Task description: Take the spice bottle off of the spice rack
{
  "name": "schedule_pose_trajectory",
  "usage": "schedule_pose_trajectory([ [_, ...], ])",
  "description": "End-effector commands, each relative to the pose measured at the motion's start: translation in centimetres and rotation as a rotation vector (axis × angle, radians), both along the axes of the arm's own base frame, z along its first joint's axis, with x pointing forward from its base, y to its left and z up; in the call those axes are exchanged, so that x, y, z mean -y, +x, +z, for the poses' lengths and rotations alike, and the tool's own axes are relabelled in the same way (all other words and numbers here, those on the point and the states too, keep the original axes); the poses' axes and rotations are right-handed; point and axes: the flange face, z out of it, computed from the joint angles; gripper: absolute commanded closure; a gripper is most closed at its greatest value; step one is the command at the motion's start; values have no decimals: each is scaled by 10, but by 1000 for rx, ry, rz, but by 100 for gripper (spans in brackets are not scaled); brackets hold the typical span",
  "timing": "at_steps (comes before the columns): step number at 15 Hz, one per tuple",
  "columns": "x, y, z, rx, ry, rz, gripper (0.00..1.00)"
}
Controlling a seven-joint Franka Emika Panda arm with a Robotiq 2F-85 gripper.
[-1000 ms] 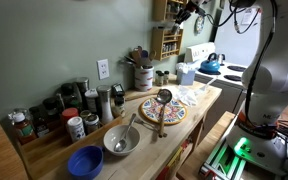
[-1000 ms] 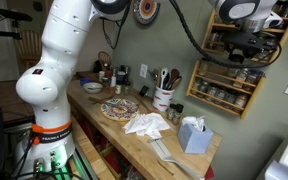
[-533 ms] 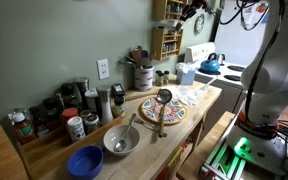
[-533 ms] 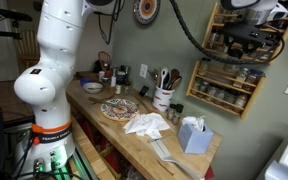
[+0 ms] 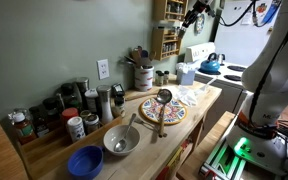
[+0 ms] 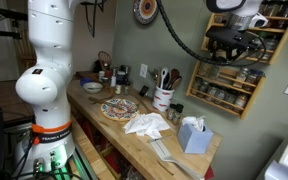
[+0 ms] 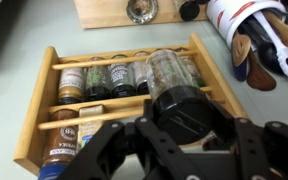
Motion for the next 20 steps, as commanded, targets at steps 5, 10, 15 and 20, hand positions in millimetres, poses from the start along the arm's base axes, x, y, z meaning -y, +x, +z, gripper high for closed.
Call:
schedule_pose_trajectory([
  [5, -59, -12, -55, 1, -19, -57, 69],
  [10, -56, 2, -56, -7, -12, -34, 44],
  [15, -61, 14, -77, -77, -61, 29, 69],
  [20, -68, 21, -131, -178, -111, 223, 69],
])
